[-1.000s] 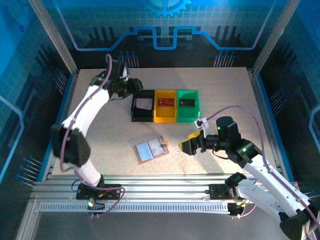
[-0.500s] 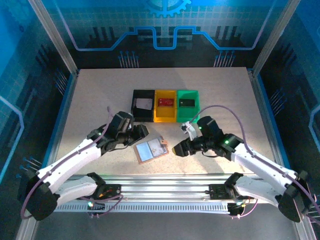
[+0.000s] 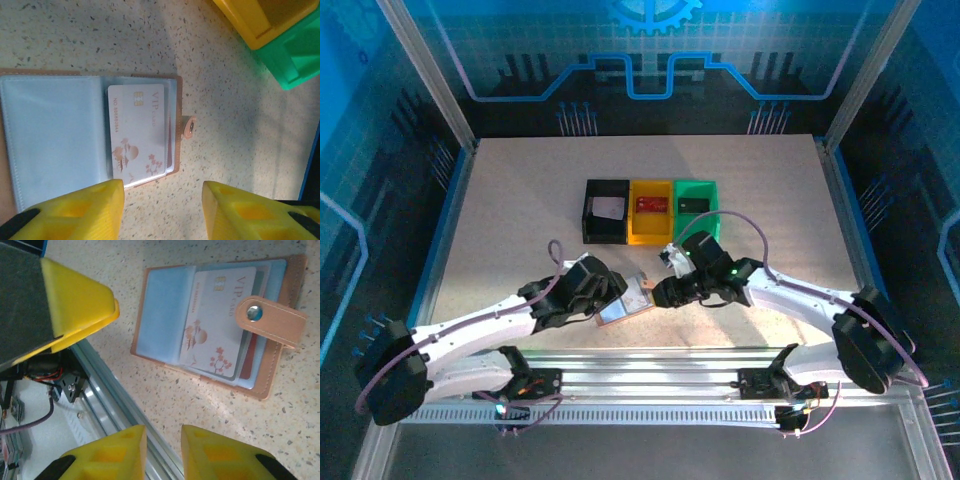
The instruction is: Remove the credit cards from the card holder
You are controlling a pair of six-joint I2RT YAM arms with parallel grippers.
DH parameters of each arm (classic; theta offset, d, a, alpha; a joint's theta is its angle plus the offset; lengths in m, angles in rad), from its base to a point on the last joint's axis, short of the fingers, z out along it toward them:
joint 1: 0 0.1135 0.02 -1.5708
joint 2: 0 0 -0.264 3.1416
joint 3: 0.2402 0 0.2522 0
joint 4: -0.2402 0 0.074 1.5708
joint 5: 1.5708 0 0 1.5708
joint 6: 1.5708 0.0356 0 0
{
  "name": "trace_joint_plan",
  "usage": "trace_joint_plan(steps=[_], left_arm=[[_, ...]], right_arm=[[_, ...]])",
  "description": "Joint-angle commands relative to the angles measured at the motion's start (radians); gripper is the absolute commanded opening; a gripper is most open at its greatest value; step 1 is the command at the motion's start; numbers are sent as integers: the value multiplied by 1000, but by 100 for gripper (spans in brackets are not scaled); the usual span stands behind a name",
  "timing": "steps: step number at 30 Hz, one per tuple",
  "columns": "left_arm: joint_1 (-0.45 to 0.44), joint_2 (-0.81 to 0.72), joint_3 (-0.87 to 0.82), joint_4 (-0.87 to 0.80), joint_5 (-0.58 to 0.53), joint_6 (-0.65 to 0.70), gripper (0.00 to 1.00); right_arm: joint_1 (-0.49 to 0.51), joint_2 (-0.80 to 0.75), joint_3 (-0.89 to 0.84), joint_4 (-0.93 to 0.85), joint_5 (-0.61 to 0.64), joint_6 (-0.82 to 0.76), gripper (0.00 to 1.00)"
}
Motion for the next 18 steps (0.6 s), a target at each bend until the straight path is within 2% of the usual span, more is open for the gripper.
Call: trace_joint_plan(steps=[1,6,18], left_arm=[[-14,29,-1,48,-75,-44,45],[-25,74,-26,80,-94,-88,43],[-66,107,-61,116,-147,-134,40]], right_arm=[[8,41,32,46,46,28,24],[2,92,42,69,91,34,24],[-15,186,76,112,93,46,22]])
